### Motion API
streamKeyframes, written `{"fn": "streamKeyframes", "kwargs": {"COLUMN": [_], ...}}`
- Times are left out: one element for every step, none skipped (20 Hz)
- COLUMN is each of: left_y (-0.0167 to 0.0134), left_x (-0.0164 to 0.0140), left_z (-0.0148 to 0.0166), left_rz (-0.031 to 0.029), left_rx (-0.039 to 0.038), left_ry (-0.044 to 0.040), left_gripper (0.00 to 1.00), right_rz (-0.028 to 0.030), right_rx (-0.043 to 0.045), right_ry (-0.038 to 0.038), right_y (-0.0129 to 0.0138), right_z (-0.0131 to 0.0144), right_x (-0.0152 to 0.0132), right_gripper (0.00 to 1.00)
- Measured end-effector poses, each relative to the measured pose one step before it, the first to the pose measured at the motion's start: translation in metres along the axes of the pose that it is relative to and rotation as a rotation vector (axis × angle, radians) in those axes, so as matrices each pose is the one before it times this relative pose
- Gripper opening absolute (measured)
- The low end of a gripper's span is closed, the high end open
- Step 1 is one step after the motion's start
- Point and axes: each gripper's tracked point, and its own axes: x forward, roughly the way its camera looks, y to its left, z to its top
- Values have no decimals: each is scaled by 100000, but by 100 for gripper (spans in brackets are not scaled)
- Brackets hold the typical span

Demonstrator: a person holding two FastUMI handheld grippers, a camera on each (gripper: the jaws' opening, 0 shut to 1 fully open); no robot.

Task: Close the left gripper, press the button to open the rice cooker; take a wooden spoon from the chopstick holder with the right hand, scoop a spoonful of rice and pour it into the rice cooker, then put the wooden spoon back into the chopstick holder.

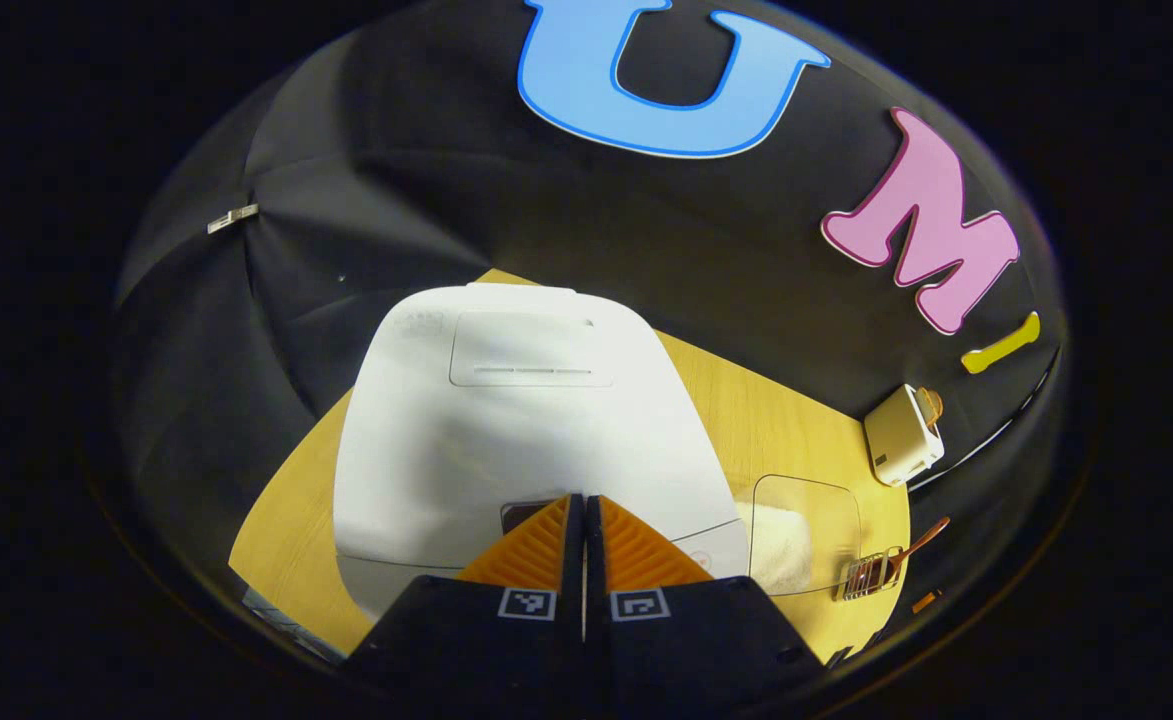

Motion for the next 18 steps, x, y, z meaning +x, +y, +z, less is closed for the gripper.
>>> {"fn": "streamKeyframes", "kwargs": {"left_y": [-35,-14,8,19,-57,-175,-45,-68,-50,-121,-269,-82,65,193,89,-154,-7,-151], "left_x": [-171,126,7,39,111,-143,-211,-397,-654,-873,-897,-809,-646,-762,-613,-650,-546,-558], "left_z": [-111,-141,53,-14,42,241,234,341,677,1416,1649,2020,2125,2075,2199,1617,1283,829], "left_rz": [-323,116,690,611,746,673,672,508,536,305,-24,-56,92,-105,-820,-1775,-1478,-1877], "left_rx": [830,1328,2028,1819,468,-303,884,1966,2162,2088,2198,2637,1956,1576,1210,86,-325,-420], "left_ry": [1532,2254,1322,1026,-27,-1458,-2903,-3872,-5176,-6130,-6270,-7320,-5897,-5910,-5910,-4295,-3263,-2755], "left_gripper": [6,6,6,6,6,6,6,6,6,6,6,6,6,6,6,6,5,5], "right_rz": [536,464,358,296,456,263,164,-128,-482,-430,-224,-12,-8,-279,-459,-487,-557,-476], "right_rx": [10,88,84,288,677,767,579,176,-414,-605,-407,-77,93,12,45,148,223,386], "right_ry": [53,42,8,243,324,213,-52,-1193,-1528,-1085,-543,-149,-118,-370,-570,-652,-651,-602], "right_y": [121,59,11,59,70,166,101,89,72,79,193,334,312,257,285,279,367,363], "right_z": [-52,-112,-86,-188,-99,-99,218,353,452,251,80,-102,-105,18,76,80,39,-50], "right_x": [-52,-2,88,181,39,40,-102,-158,-222,-96,-131,-124,-167,-145,-151,-120,-193,-123], "right_gripper": [99,99,99,99,99,99,99,99,99,99,99,99,99,99,99,98,99,99]}}
